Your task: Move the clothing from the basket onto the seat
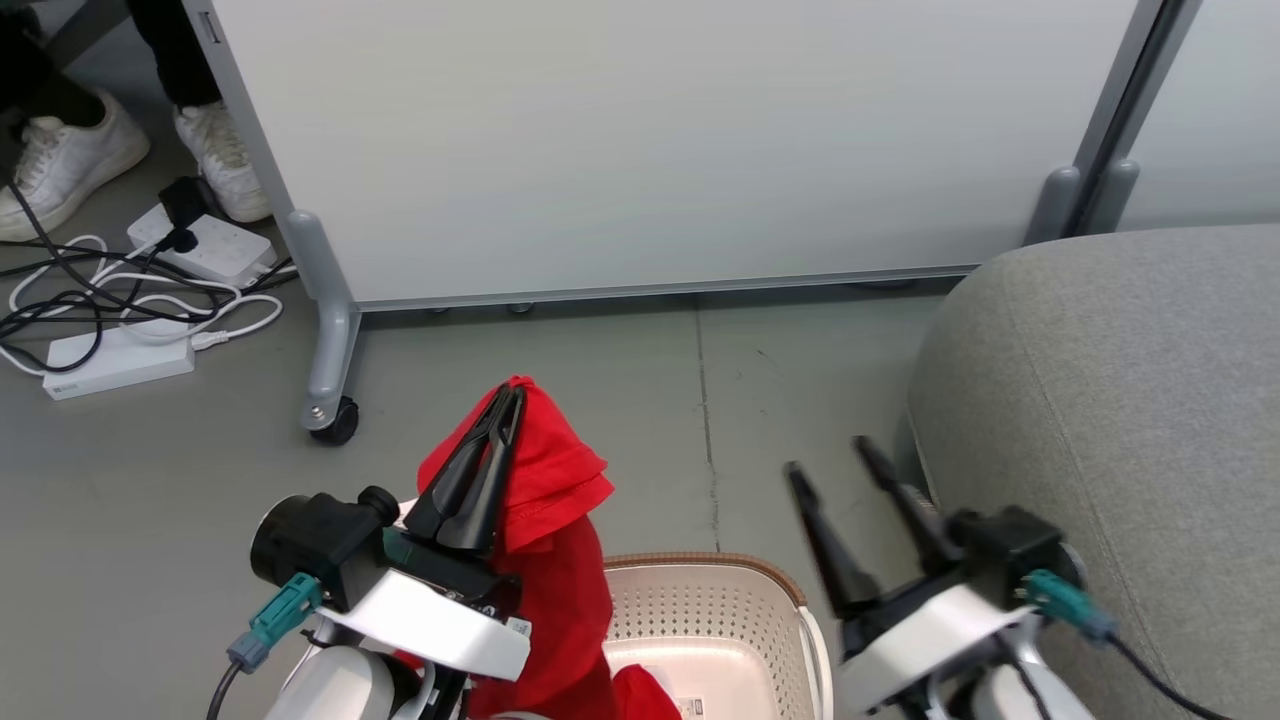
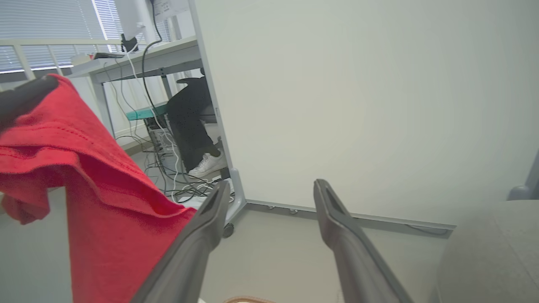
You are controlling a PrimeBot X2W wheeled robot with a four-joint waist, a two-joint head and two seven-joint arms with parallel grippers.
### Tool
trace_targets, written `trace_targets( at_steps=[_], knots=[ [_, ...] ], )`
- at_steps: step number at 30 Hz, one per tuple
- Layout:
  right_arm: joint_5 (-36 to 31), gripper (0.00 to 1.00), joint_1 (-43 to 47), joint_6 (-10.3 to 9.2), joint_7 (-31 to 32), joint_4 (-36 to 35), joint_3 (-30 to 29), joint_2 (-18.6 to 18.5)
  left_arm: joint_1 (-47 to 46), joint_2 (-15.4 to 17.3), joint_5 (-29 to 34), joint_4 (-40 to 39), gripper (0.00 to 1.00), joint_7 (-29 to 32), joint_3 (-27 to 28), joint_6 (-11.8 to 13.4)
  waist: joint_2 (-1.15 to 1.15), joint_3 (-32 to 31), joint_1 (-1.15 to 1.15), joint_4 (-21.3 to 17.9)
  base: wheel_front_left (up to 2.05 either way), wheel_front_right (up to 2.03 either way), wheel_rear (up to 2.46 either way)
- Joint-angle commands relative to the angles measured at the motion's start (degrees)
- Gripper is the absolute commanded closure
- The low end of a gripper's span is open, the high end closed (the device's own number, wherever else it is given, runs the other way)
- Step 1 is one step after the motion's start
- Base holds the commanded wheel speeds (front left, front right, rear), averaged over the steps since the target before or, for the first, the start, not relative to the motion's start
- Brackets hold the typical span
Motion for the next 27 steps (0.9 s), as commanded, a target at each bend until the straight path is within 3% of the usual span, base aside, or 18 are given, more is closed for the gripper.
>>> trace_targets(
  at_steps=[1,11,20,21,22,23,27],
  knots=[
    [1.0,0.00,-1.2,0.11,-0.5,0.6,2.1,-0.3,-1.0,0.0,-0.4,-0.1,1.00,-0.1,-0.1,-0.5,0.00,0.1,0.00,0.5,0.00,0.00,0.00],
    [12.2,0.00,-11.2,0.11,-2.2,9.4,23.7,-0.3,-2.7,-0.8,-0.1,-0.1,1.00,0.2,-2.3,-1.3,0.00,0.4,0.00,3.4,0.00,0.00,0.00],
    [19.9,0.00,-20.6,0.11,-3.5,18.8,34.9,-0.3,-3.4,-1.5,0.1,-0.5,1.00,0.5,-4.4,-2.1,0.00,0.7,0.00,4.9,0.00,0.00,0.00],
    [20.9,0.11,-21.2,0.11,-3.6,19.4,35.6,-0.3,-3.5,-1.5,0.0,-0.4,1.00,0.5,-4.6,-2.1,0.00,0.7,0.00,5.0,0.00,0.00,0.00],
    [21.6,0.67,-21.9,0.11,-3.6,20.1,36.3,-0.3,-3.5,-1.6,0.0,-0.4,1.00,0.4,-4.7,-2.2,0.00,0.7,0.00,5.1,0.00,0.00,0.00],
    [22.2,1.00,-22.4,0.11,-3.6,20.6,36.7,-0.3,-3.6,-1.6,-0.1,-0.4,1.00,0.4,-4.9,-2.2,0.00,0.7,0.00,5.2,0.00,0.00,0.00],
    [25.0,1.00,-23.8,0.11,-3.9,21.5,38.0,-0.3,-3.7,-1.5,-0.3,-0.5,1.00,0.2,-5.2,-2.4,0.00,0.7,0.00,5.2,0.00,0.00,0.00]
  ],
)
